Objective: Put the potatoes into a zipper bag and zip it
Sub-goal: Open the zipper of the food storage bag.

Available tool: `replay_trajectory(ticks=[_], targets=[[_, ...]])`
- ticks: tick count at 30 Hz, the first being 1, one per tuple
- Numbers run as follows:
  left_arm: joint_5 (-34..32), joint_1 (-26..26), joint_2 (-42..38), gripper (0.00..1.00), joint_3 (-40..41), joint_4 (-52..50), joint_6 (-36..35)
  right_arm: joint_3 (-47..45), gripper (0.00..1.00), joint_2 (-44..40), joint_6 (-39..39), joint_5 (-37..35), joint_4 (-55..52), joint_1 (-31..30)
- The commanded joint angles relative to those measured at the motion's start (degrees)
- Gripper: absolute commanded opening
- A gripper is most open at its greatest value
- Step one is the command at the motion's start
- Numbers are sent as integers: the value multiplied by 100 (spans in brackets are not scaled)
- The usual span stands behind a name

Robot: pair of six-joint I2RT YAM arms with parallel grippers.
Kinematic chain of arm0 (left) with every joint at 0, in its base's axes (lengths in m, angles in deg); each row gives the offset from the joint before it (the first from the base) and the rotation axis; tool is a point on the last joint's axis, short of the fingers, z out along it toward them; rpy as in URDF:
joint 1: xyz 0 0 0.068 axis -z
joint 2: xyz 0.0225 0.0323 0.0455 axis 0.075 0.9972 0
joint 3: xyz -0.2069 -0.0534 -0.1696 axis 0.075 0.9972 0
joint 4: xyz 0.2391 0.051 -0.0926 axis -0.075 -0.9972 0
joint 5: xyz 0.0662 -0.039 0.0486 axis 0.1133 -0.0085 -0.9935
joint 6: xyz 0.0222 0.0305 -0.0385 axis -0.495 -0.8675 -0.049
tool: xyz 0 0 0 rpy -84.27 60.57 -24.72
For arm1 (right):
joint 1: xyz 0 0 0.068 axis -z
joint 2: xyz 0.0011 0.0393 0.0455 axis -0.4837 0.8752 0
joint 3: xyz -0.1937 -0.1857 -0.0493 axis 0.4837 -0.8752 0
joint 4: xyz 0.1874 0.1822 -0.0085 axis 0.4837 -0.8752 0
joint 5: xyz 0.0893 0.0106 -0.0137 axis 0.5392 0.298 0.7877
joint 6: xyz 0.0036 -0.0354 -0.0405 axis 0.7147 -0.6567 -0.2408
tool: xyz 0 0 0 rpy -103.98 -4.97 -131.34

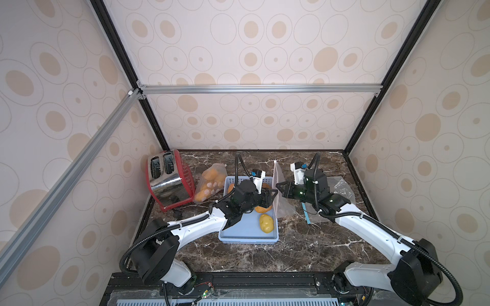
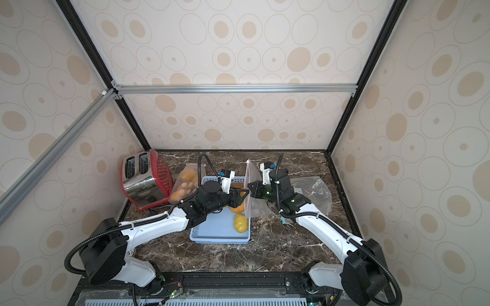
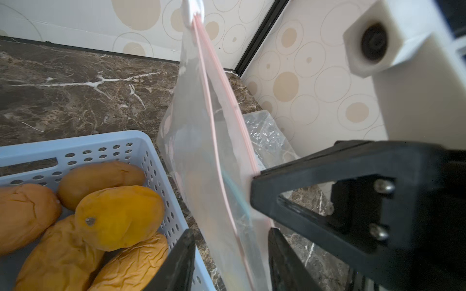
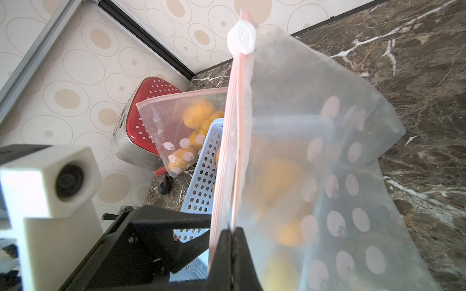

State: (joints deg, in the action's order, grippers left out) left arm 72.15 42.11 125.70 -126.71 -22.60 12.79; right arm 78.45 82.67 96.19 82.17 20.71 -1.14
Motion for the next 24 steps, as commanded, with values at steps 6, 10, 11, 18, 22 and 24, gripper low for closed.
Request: replay_trajectory(ticks=[6,10,11,18,22,24], targets=[[-484,26,115,36,-363,-85,-100,-83,0,-36,-4,-11,80,-73],[-629,19,200,30,-474,-143,-154,-53,0,0,-62,37,-20,-87],[-638,26,222,30,-498,-163,-174,-52,0,3,-70,46,-31,-94],[-744,26,382,4,-573,-253,-219,-21,0,-56,-170,-6,-149,-97],[-783,25,331,0,-534,-278,-241,7,0,-97,-272,-89,-264,-99],[-867,26,259,0,-534,-278,-318,9,0,-138,-330,-161,-311,-97]])
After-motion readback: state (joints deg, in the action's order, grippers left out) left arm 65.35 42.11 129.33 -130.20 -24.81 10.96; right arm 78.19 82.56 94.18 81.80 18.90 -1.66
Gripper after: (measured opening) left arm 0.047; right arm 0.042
